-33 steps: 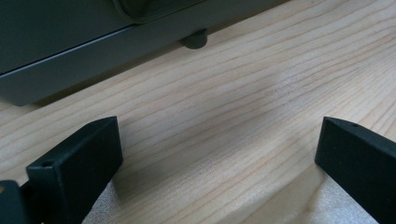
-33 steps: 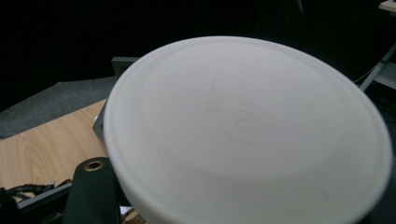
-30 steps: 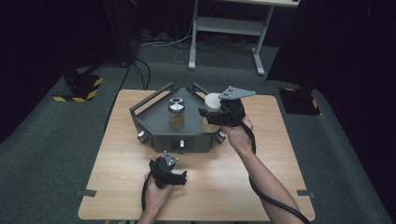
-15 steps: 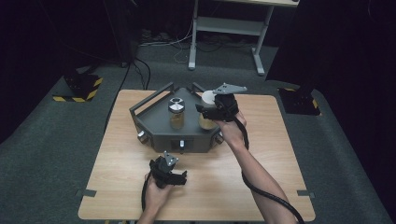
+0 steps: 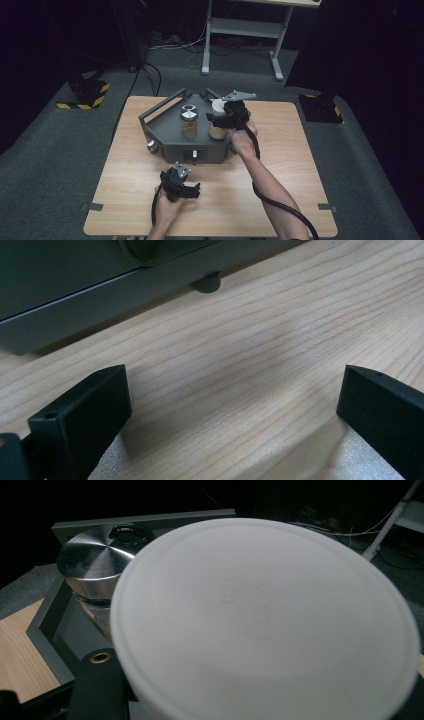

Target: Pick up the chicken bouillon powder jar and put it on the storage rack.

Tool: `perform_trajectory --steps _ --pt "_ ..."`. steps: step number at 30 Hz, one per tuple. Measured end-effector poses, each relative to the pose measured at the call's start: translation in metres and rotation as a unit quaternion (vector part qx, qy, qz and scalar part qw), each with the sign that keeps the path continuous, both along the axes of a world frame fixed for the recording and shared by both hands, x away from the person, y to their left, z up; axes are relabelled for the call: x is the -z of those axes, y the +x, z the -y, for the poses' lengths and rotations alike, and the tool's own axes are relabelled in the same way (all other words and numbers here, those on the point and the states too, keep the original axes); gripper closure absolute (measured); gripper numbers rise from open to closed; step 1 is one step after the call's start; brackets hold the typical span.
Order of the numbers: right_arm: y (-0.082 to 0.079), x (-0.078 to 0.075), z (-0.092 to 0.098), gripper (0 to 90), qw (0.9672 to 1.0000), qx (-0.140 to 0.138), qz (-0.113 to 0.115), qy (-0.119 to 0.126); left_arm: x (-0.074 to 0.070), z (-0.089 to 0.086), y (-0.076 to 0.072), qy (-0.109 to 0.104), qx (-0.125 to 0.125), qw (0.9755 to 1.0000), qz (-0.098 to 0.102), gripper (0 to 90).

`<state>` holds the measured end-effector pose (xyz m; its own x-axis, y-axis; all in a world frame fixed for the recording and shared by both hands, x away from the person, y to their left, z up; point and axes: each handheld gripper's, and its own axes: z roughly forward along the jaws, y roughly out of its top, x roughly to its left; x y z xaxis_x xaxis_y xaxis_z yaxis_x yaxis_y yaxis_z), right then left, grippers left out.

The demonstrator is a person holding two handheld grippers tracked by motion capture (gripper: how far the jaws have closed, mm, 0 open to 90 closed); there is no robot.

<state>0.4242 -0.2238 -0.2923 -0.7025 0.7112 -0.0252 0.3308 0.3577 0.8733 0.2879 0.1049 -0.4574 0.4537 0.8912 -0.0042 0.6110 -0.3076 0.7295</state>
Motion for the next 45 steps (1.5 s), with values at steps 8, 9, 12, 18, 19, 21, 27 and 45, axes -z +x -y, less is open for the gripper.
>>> perform_trajectory --steps 8,9,12,18,19,21,27,45 --pt "0.002 0.002 -0.004 35.0 1.0000 0.003 -0.001 -0.005 0.000 0.000 0.000 0.000 0.000 1.0000 0.000 0.8" --pt "0.002 0.003 -0.005 34.9 1.0000 0.003 -0.001 -0.007 0.000 0.000 0.000 0.000 0.000 1.0000 0.000 0.8" --pt "0.002 0.004 -0.005 34.9 1.0000 0.004 0.001 -0.009 0.000 0.000 0.000 0.000 0.000 1.0000 0.000 0.8" --pt "0.001 0.008 -0.005 34.9 1.0000 0.004 0.007 -0.005 0.000 0.000 0.000 0.000 0.000 1.0000 0.000 0.8" --pt "0.001 0.009 -0.005 34.9 0.9999 0.004 0.009 -0.005 0.000 0.000 0.000 0.000 0.000 1.0000 0.000 0.8" --pt "0.000 0.011 -0.004 34.8 0.9999 0.005 0.010 0.000 0.000 0.000 0.000 0.000 0.000 1.0000 0.000 0.8" --pt "-0.002 0.014 -0.004 34.6 0.9998 0.008 0.014 0.007 0.000 0.000 0.000 0.000 0.000 1.0000 0.000 0.8" --pt "0.002 0.023 -0.004 23.1 0.9999 0.011 0.001 0.006 0.000 0.000 0.000 0.000 0.000 1.0000 0.000 0.8"
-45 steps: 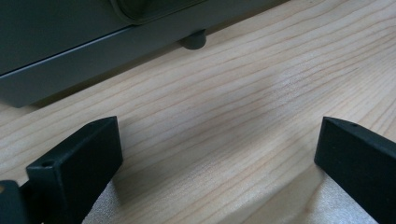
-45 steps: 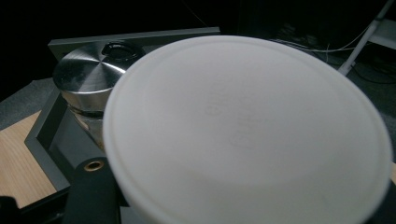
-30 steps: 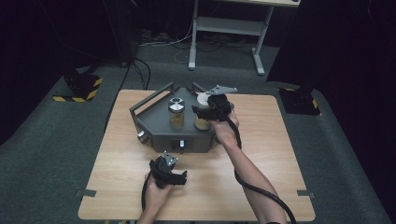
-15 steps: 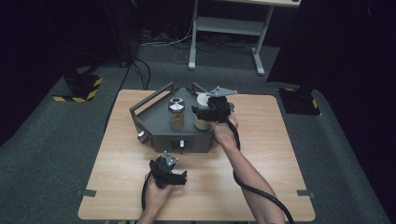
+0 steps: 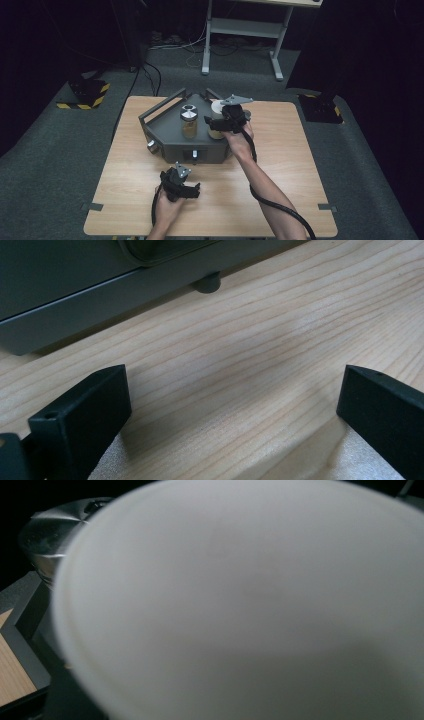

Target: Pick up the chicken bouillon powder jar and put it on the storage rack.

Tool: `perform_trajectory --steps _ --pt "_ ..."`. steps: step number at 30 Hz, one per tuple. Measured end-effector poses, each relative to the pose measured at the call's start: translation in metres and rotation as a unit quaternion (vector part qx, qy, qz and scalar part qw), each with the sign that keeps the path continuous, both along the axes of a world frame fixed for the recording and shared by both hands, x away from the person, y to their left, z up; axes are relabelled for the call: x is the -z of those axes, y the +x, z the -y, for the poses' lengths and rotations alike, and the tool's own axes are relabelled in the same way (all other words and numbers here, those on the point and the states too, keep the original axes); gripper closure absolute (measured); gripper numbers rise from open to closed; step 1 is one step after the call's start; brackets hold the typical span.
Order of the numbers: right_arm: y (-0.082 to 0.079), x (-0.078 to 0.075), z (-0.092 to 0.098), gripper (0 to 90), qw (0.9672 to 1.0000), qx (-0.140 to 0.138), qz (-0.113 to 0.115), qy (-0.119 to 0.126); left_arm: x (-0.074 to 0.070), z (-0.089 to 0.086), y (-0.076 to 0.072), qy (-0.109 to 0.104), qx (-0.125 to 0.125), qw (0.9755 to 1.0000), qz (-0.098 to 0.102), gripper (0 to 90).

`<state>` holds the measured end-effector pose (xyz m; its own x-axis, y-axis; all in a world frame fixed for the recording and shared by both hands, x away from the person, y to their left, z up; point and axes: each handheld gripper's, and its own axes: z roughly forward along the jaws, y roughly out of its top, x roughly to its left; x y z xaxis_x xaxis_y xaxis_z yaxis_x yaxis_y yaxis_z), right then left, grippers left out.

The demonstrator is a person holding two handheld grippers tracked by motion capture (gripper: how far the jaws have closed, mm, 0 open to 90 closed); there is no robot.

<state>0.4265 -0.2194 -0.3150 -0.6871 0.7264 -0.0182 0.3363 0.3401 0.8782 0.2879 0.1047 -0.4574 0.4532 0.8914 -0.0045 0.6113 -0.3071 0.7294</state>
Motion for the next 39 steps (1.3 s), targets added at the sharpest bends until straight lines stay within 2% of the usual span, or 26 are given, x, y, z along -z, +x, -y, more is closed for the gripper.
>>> perform_trajectory --steps 6,12,18,26,36,39 --pt "-0.009 0.002 0.002 15.0 0.9998 0.004 0.018 0.004 0.000 0.000 0.000 0.000 0.000 1.0000 0.000 0.8" --pt "-0.014 -0.001 0.014 10.8 0.9997 -0.006 0.019 0.014 0.000 0.000 0.000 0.000 0.000 1.0000 0.000 0.8" --pt "-0.023 0.001 0.035 9.4 0.9997 -0.007 0.015 0.015 0.000 0.000 0.000 0.000 0.000 1.0000 0.000 0.9" --pt "-0.042 0.008 0.070 9.2 0.9993 -0.015 0.012 0.032 0.000 0.000 0.000 0.001 0.001 1.0000 0.000 0.9" --pt "-0.072 0.028 0.107 8.3 0.9989 -0.005 0.003 0.047 0.000 0.000 0.000 0.000 0.000 1.0000 0.000 0.8" --pt "-0.084 0.036 0.115 7.9 0.9992 -0.002 0.001 0.040 0.000 0.000 0.000 0.000 0.001 1.0000 0.000 0.8"
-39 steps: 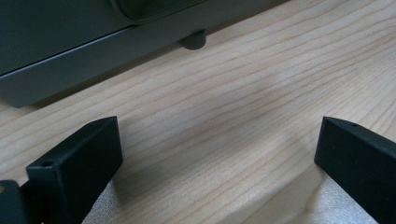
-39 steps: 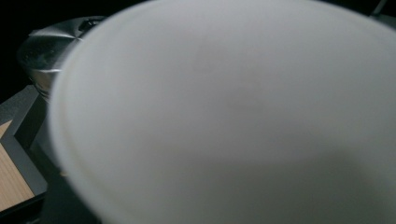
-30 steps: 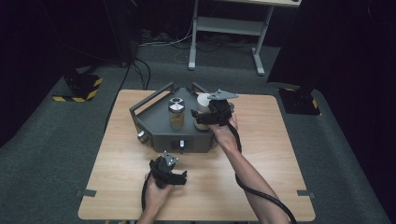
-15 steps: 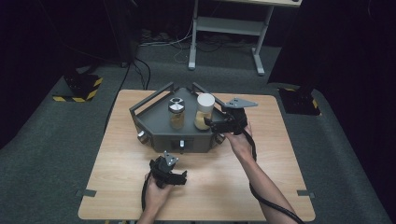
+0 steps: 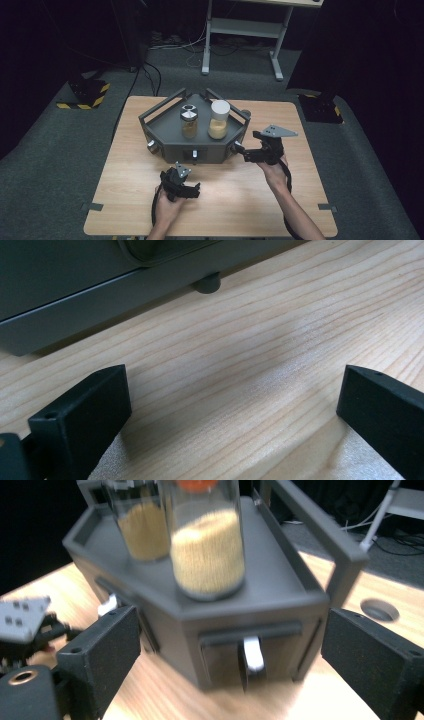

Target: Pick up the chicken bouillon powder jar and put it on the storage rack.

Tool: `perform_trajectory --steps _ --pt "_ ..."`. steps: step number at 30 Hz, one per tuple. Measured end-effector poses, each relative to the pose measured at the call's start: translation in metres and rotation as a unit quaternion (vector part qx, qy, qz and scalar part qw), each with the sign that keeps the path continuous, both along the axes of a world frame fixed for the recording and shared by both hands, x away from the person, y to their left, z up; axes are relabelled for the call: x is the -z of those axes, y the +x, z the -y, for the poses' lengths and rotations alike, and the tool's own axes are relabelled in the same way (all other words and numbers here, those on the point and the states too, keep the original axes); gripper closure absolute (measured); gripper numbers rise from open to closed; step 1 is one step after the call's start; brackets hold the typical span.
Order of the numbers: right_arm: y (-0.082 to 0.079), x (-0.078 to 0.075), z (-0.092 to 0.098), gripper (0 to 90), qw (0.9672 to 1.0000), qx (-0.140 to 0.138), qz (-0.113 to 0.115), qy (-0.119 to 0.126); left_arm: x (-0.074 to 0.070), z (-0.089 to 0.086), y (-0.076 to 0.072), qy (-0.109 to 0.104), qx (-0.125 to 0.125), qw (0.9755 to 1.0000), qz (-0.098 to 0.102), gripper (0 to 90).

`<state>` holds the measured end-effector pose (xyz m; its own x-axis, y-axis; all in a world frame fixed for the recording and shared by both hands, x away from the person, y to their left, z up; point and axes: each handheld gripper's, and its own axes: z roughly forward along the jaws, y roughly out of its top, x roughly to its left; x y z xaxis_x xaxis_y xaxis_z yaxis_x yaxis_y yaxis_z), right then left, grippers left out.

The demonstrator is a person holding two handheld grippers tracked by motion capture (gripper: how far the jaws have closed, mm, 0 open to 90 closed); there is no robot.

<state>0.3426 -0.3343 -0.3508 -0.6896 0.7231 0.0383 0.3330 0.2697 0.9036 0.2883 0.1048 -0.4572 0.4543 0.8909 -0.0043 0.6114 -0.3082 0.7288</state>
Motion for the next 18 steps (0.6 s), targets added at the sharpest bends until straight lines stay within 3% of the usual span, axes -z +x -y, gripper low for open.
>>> perform_trajectory --steps 18 --pt "-0.041 0.050 0.039 6.7 0.9978 0.061 -0.025 0.005 0.000 0.000 0.000 0.001 0.000 1.0000 0.000 0.8"
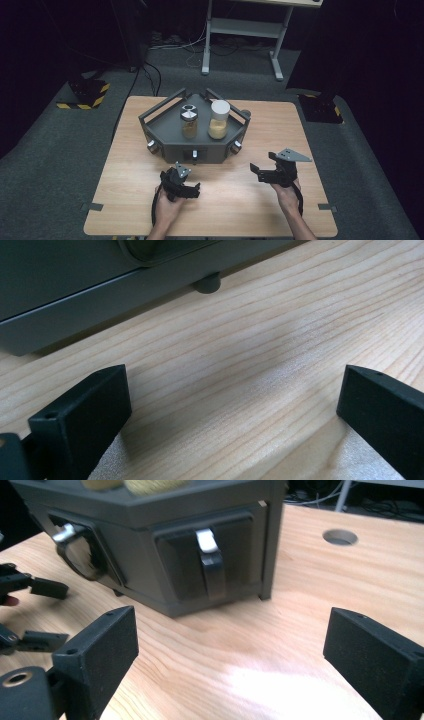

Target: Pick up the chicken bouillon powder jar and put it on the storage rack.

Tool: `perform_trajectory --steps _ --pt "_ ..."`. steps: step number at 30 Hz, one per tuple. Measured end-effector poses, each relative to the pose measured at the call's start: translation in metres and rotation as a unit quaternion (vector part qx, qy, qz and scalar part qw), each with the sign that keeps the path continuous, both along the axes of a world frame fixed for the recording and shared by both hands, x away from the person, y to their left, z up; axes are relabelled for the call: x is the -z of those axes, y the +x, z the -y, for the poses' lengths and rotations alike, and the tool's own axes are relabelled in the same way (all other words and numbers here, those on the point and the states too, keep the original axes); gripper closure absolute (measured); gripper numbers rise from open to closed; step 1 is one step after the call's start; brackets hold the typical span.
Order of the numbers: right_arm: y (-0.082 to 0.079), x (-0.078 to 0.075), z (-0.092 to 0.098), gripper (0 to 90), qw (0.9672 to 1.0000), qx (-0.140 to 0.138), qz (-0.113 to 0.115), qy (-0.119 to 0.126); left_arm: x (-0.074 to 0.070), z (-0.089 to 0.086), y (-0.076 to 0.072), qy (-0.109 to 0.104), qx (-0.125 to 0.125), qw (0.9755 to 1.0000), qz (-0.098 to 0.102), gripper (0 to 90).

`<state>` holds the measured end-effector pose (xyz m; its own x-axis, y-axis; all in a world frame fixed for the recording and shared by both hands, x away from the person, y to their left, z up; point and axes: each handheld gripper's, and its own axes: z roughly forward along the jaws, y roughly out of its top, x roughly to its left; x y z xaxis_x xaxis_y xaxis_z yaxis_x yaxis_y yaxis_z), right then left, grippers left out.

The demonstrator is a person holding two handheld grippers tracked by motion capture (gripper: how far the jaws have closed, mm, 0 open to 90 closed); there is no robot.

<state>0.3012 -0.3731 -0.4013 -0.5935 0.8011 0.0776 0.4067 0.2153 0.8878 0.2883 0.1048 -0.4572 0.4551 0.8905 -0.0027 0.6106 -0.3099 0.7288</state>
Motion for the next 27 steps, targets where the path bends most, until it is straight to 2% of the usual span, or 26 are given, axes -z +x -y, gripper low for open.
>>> perform_trajectory --steps 3,8,11,15,22,27 --pt "-0.006 0.009 0.005 6.6 0.9999 0.012 -0.002 -0.002 0.000 0.000 0.000 0.000 0.000 1.0000 0.000 0.8" --pt "-0.017 0.023 0.012 6.7 0.9992 0.035 -0.007 -0.018 0.000 0.000 0.000 0.000 0.000 1.0000 0.000 0.8" --pt "-0.021 0.033 0.016 6.7 0.9987 0.045 -0.016 -0.017 0.000 0.000 0.000 0.000 0.000 1.0000 0.000 0.8" --pt "-0.027 0.044 0.016 6.7 0.9970 0.069 -0.022 -0.025 0.000 0.000 0.000 0.000 0.000 1.0000 0.000 0.8" --pt "-0.033 0.057 0.016 6.7 0.9961 0.080 -0.026 -0.025 0.000 0.000 -0.001 -0.001 -0.002 1.0000 0.001 0.9" --pt "-0.035 0.064 0.019 6.8 0.9958 0.085 -0.032 -0.015 0.000 0.000 0.000 0.000 -0.001 1.0000 0.000 0.8"
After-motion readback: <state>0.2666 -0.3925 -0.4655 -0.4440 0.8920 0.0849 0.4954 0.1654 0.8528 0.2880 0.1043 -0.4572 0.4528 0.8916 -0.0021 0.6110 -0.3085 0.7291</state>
